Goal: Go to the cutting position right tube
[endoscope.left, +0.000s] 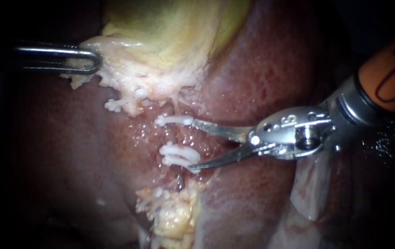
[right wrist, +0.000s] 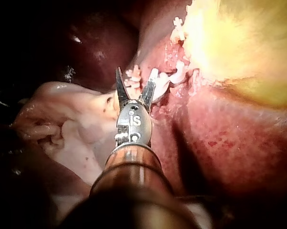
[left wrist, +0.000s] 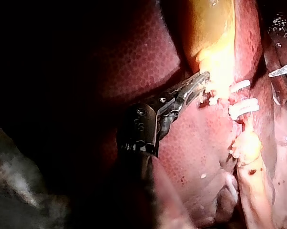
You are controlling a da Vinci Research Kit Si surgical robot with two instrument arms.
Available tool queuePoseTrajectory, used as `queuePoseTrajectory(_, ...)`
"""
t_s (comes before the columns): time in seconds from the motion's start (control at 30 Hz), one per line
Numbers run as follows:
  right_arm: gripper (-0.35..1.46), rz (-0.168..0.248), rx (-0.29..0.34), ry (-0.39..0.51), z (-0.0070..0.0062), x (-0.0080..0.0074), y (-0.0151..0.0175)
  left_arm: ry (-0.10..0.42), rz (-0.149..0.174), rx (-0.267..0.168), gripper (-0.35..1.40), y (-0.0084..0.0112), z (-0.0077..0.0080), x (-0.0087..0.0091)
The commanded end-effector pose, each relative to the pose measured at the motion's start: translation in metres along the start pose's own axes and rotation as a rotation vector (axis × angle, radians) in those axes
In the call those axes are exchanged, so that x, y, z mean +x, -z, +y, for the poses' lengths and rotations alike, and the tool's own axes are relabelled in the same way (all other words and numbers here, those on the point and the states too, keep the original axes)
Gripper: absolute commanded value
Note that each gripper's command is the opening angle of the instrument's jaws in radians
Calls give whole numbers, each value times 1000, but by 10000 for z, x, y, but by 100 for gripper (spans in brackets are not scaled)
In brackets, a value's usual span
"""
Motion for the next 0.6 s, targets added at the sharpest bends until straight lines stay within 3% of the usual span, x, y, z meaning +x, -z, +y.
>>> queuePoseTrajectory(0.03, 141, 0, 0, 0, 0, 0, 0, -1, 0, 0, -35, 0, 0, -1)
queuePoseTrajectory(0.6, 138, 0, 21, -18, 0, -9, -5, -1, 1, 4, -35, -1, 0, -1)
